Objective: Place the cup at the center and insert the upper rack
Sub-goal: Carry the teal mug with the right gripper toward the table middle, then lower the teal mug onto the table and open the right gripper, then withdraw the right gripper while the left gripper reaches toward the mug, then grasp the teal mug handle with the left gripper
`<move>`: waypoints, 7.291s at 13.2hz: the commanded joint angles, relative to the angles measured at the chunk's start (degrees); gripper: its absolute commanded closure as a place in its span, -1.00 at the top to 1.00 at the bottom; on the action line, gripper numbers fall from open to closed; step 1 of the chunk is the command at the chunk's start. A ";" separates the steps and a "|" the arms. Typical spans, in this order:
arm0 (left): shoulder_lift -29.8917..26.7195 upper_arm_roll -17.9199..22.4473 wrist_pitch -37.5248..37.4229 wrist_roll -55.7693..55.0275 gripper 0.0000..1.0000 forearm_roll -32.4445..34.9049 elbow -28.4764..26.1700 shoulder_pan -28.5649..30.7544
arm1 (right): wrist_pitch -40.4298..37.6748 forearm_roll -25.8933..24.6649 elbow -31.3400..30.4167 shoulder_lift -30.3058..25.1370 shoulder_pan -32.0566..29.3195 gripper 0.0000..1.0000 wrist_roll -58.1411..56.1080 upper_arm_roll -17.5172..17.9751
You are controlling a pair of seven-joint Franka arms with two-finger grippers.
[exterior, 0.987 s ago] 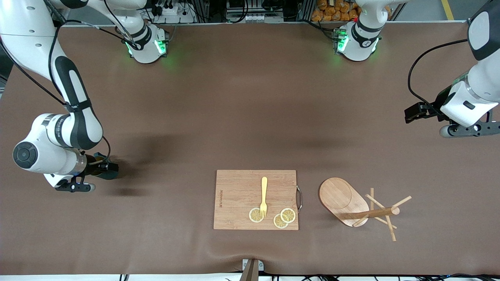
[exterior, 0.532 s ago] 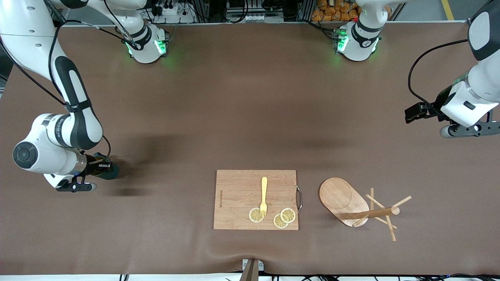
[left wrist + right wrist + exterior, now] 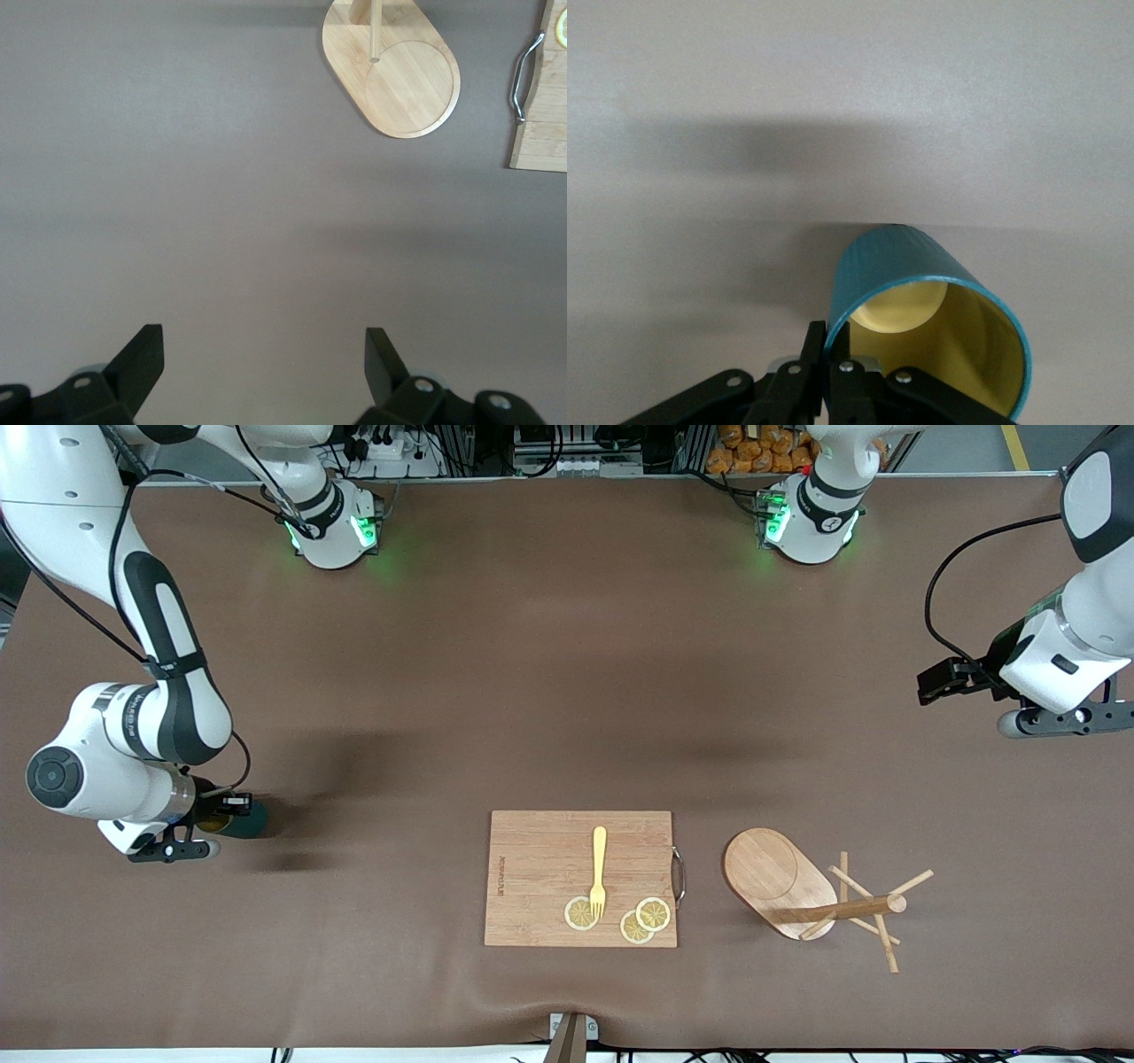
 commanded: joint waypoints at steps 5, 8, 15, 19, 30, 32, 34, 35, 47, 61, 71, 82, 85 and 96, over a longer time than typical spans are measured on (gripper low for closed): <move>-0.27 -0.22 0.24 -0.58 1.00 -1.11 -0.28 0.69 | -5.43 0.25 0.32 -7.84 8.05 -1.00 0.08 0.84; -0.27 -0.22 0.24 -0.58 1.00 -1.11 -0.28 0.69 | -6.93 0.33 0.32 -9.87 14.37 -1.00 0.08 0.76; -0.18 -0.13 0.24 -0.50 1.00 -1.11 -0.28 0.69 | -7.81 -0.28 0.40 -9.26 32.04 -1.00 7.70 0.49; -0.18 -0.13 0.24 -0.50 1.00 -1.11 -0.28 0.69 | -5.45 0.16 0.67 -7.94 41.09 -1.00 11.85 0.49; -0.27 0.13 0.68 -0.50 1.00 -1.02 -0.54 1.48 | -4.82 -0.10 6.99 -0.04 59.56 -1.00 24.33 0.49; -0.36 0.22 1.03 -0.50 1.00 -1.02 -0.54 1.74 | -4.82 -0.37 7.70 1.55 61.50 -1.00 25.83 0.40; -0.44 0.22 1.03 -0.32 1.00 -0.93 -0.54 1.83 | -4.82 -0.37 8.66 2.69 62.99 -1.00 27.58 0.40; -0.44 0.22 1.03 -0.23 1.00 -0.93 -0.54 1.83 | -4.74 -0.37 8.84 2.96 63.69 -1.00 29.51 0.40; -0.53 -0.22 0.86 -0.32 1.00 -0.14 -0.54 1.57 | -4.73 -3.71 9.54 4.72 65.81 -1.00 38.05 0.49; -1.06 -0.40 0.77 -5.51 1.00 -0.31 -0.72 -0.81 | -6.66 -3.53 11.39 -0.36 62.31 0.82 37.44 0.49; -1.23 -0.40 0.51 -14.27 1.00 -1.11 -0.28 -4.93 | -34.52 -3.53 15.35 -22.25 29.37 1.00 37.44 7.43; 0.08 -1.80 0.86 -62.07 1.00 -0.49 0.34 -25.21 | -34.01 -3.00 16.05 -24.20 -3.61 1.00 6.17 7.26; 2.53 -1.80 1.03 -73.14 1.00 -0.40 1.91 -31.63 | -30.76 -3.09 15.78 -24.11 -7.04 1.00 3.42 7.26; 29.41 -0.66 -3.61 -111.74 1.00 15.49 22.37 -56.78 | -32.68 -3.00 12.97 -23.76 -8.72 1.00 4.39 7.17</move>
